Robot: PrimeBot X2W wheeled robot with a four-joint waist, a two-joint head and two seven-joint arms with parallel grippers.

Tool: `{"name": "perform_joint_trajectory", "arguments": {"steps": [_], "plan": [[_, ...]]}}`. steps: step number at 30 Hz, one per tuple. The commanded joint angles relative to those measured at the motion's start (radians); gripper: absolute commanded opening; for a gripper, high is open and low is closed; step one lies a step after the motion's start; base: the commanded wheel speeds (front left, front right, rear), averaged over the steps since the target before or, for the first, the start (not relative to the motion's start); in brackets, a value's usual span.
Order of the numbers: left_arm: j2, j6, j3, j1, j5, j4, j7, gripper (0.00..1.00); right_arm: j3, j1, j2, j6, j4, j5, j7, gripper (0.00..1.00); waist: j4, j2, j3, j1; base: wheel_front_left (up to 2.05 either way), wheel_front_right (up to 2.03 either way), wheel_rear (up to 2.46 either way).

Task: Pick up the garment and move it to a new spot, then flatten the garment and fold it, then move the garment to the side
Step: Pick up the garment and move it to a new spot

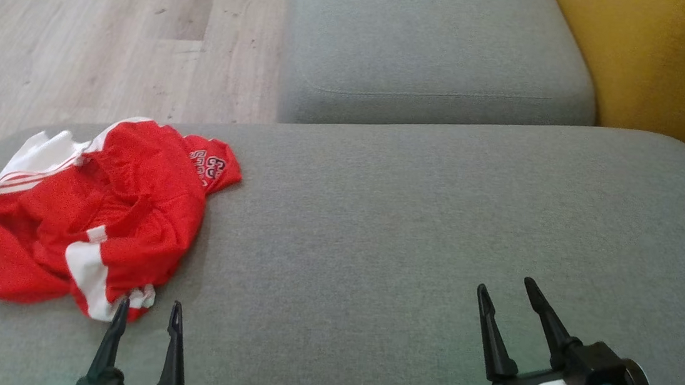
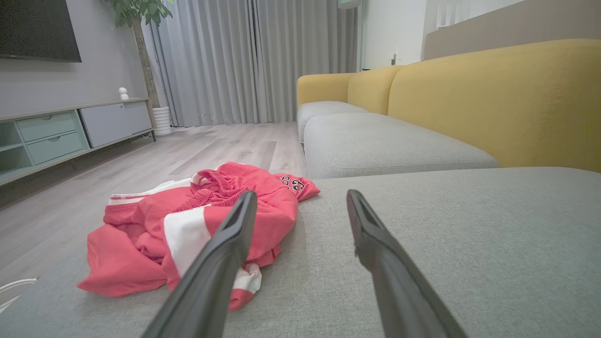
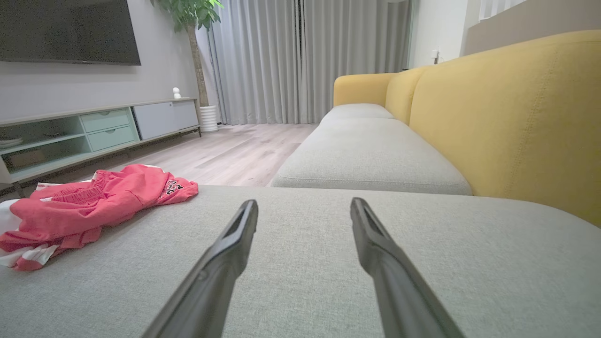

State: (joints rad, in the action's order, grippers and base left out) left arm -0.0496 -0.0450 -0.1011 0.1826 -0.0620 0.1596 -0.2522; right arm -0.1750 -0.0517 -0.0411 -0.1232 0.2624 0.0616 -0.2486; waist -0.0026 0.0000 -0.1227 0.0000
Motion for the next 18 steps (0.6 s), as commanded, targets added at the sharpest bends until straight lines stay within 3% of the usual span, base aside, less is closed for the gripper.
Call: {"name": "perform_joint_trajectory", "arguments": {"steps": [1, 8, 18], "plan": [[-0.001, -0.008, 0.028, -0.051, 0.004, -0.035, -0.01, 1.0, -0.026, 0.031, -0.009, -0.008, -0.042, -0.002, -0.013, 1.0, 0.023, 0.0, 0.008, 0.0, 0.0, 0.0, 0.0], [-0.001, -0.014, 0.028, -0.054, 0.011, -0.053, -0.01, 1.0, -0.032, 0.022, -0.009, -0.008, -0.052, -0.001, -0.013, 1.0, 0.099, 0.0, 0.019, 0.0, 0.0, 0.0, 0.0], [-0.004, -0.011, 0.047, -0.045, 0.033, -0.063, -0.01, 1.0, -0.037, 0.004, -0.009, -0.008, -0.06, 0.019, -0.013, 1.0, 0.287, 0.0, 0.012, 0.0, 0.0, 0.0, 0.0]]}}
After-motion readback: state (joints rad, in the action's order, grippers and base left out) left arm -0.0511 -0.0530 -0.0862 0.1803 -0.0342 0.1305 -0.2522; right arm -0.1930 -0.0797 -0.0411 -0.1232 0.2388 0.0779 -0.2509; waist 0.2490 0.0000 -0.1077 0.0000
